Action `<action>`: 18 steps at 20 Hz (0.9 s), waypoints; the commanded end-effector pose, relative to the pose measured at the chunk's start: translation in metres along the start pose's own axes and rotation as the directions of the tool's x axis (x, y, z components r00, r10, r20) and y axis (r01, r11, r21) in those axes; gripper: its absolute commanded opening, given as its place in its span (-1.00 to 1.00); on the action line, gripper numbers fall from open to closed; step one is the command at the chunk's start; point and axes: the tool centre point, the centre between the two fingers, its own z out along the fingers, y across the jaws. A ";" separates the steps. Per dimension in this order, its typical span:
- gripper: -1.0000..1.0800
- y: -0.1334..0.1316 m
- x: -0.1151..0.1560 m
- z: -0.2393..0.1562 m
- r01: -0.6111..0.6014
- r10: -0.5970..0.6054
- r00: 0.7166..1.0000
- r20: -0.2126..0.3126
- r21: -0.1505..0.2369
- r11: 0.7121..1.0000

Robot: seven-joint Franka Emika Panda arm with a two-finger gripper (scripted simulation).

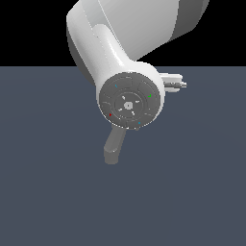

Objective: Turn on the faucet by rotating a designated handle.

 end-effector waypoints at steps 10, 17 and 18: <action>-1.00 -0.038 0.011 0.009 0.040 -0.040 0.999 0.005 -0.015 0.999; -1.00 -0.049 0.015 0.010 0.013 -0.014 0.999 0.035 0.014 1.000; -1.00 -0.050 0.018 0.010 0.015 -0.015 0.999 0.034 0.013 1.000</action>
